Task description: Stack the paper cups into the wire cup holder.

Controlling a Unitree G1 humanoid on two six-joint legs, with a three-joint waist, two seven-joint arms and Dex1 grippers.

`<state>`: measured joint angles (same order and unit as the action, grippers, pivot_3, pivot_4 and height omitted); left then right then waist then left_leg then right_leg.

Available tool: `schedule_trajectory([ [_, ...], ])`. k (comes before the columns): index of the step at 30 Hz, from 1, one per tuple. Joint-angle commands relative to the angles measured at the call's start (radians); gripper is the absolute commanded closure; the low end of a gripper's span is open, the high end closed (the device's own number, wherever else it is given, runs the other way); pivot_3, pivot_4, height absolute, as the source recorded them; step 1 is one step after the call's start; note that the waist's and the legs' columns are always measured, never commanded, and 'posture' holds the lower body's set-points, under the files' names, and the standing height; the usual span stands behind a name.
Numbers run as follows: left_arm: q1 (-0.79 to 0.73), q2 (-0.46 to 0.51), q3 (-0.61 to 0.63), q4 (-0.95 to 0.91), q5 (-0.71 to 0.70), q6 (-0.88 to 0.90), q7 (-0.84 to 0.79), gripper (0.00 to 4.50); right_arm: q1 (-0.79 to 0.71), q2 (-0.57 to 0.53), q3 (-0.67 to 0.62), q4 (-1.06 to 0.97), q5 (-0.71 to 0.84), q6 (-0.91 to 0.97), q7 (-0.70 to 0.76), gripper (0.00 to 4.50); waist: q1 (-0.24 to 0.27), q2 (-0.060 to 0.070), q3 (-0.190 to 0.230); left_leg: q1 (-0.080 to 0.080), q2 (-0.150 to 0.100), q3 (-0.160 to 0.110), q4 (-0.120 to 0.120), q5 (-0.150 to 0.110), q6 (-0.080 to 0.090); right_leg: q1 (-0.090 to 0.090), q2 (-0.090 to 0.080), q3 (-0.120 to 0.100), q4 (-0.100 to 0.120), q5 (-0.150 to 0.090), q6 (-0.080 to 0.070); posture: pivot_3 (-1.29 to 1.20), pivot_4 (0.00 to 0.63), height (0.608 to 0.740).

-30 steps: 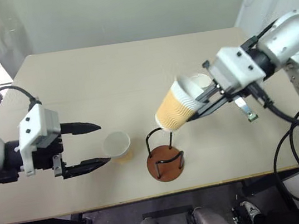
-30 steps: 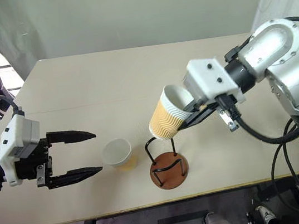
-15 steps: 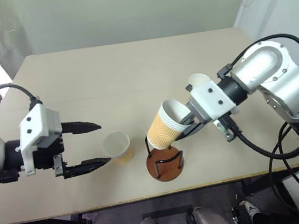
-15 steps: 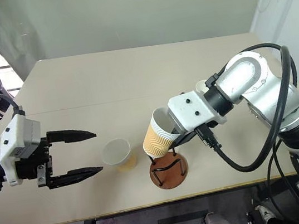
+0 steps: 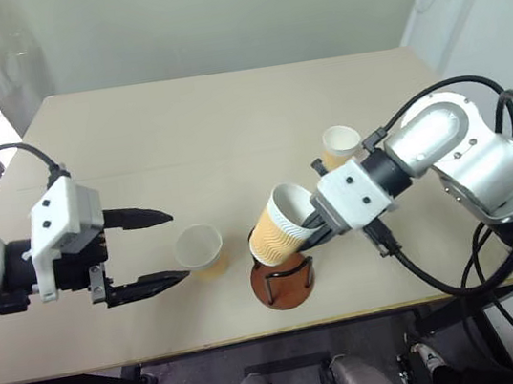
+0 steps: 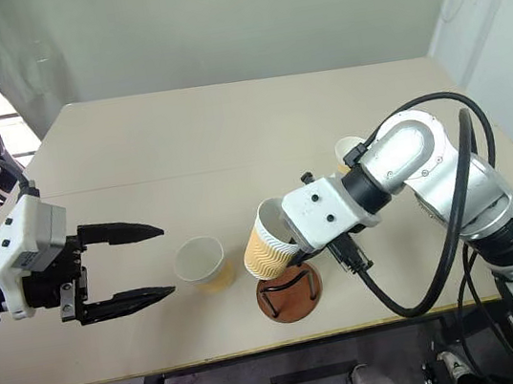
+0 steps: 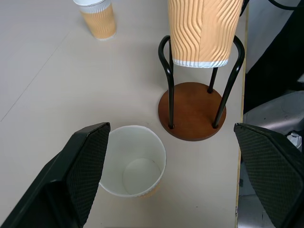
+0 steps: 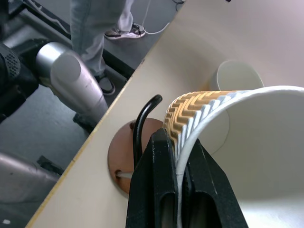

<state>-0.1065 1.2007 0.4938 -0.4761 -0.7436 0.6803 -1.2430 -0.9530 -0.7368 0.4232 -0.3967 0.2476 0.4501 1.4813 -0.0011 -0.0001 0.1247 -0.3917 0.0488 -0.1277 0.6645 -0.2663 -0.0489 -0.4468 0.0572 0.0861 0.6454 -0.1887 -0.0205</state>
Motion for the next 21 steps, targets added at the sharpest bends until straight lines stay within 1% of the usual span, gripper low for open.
schedule_trajectory([
  [1, -0.001, 0.016, 0.042, -0.027, -0.007, 0.003, 0.0, 0.0, -0.001, -0.001, 0.004, 0.001, -0.022, -0.028, -0.006, 4.47, 0.0, 0.0, 0.0, 0.0, 0.0, 0.0, 0.0, 0.0, 0.0, 0.0, 0.0, 0.0, 0.0, 0.0, 0.0, 0.0, 0.15, 0.74],
  [15, 0.001, 0.011, 0.042, -0.033, -0.011, 0.006, 0.01, 0.0, 0.022, -0.015, 0.019, 0.01, -0.055, -0.054, 0.007, 4.47, 0.0, 0.0, 0.0, 0.0, 0.0, 0.0, 0.0, 0.0, 0.0, 0.0, 0.0, 0.0, 0.0, 0.0, 0.0, 0.0, 0.15, 0.74],
  [18, 0.004, 0.011, 0.043, -0.034, -0.012, 0.006, 0.01, 0.0, 0.028, -0.021, 0.022, 0.004, -0.06, -0.052, 0.009, 3.91, 0.0, 0.0, 0.0, 0.0, 0.0, 0.0, 0.0, 0.0, 0.0, 0.0, 0.0, 0.0, 0.0, 0.0, 0.0, 0.0, 0.15, 0.74],
  [21, 0.004, 0.011, 0.043, -0.034, -0.012, 0.005, 0.009, 0.0, 0.03, -0.022, 0.022, 0.002, -0.062, -0.05, 0.009, 2.88, 0.0, 0.0, 0.0, 0.0, 0.0, 0.0, 0.0, 0.0, 0.0, 0.0, 0.0, 0.0, 0.0, 0.0, 0.0, 0.0, 0.15, 0.74],
])
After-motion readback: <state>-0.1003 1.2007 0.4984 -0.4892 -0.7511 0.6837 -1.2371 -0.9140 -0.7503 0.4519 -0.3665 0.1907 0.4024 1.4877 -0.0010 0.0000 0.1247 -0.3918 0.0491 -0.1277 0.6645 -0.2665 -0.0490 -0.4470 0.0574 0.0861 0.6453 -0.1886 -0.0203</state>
